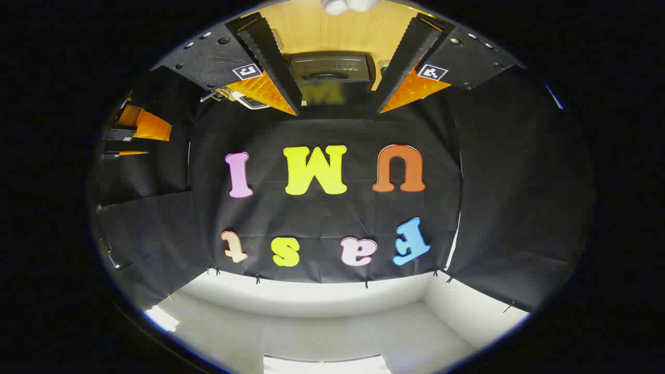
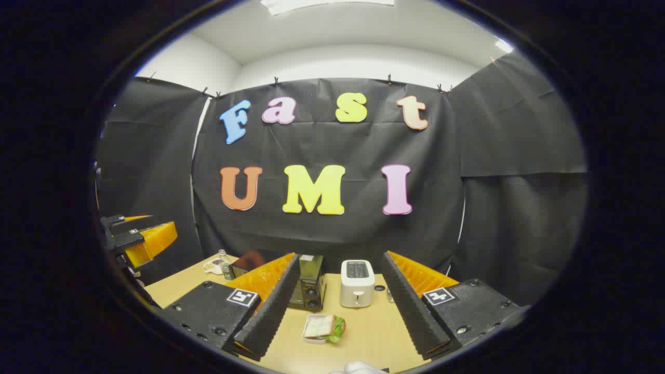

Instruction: Open the electric oven with the left hand, put the food in, and close the electric oven.

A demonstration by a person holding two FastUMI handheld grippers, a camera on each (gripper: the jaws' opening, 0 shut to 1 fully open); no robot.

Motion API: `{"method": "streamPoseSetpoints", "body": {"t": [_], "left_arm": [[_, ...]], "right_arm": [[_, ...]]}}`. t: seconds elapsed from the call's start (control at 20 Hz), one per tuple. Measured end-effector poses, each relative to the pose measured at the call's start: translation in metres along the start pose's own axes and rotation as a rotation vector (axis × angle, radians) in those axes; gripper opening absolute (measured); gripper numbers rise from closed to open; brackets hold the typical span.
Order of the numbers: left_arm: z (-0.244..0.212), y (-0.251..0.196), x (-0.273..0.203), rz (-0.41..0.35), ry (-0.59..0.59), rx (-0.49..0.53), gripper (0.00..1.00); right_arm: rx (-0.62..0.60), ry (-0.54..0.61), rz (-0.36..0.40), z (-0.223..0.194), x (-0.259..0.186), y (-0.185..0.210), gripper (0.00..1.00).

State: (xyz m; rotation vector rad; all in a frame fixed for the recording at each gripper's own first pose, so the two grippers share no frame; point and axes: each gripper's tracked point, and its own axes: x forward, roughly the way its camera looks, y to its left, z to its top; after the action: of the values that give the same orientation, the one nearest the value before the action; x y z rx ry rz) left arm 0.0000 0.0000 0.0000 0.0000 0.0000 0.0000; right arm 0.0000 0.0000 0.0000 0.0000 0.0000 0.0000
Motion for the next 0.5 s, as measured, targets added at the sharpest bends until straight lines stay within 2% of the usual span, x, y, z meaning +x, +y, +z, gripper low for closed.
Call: {"method": "streamPoseSetpoints", "body": {"t": [0.05,0.35,0.4,0.45,0.5], "left_arm": [[0.0002,-0.0012,-0.0002,-0.002,-0.002,-0.001,0.93],[0.0009,0.0051,0.0039,0.003,-0.003,0.011,0.93],[0.0009,0.0056,0.0052,0.002,-0.005,0.012,0.93],[-0.0006,0.0078,0.0052,0.004,-0.004,0.012,0.93],[-0.0008,0.0084,0.005,0.005,-0.006,0.01,0.93]], "right_arm": [[0.002,-0.004,-0.003,0.002,0.0018,0.0005,1.0],[0.022,-0.008,-0.022,0.0034,0.0075,-0.0045,1.0],[0.024,-0.004,-0.022,0.0028,0.0091,-0.005,0.9],[0.027,0.0,-0.024,0.0011,0.0092,-0.0047,1.0],[0.029,0.003,-0.025,0.0012,0.01,-0.0053,0.9]]}}
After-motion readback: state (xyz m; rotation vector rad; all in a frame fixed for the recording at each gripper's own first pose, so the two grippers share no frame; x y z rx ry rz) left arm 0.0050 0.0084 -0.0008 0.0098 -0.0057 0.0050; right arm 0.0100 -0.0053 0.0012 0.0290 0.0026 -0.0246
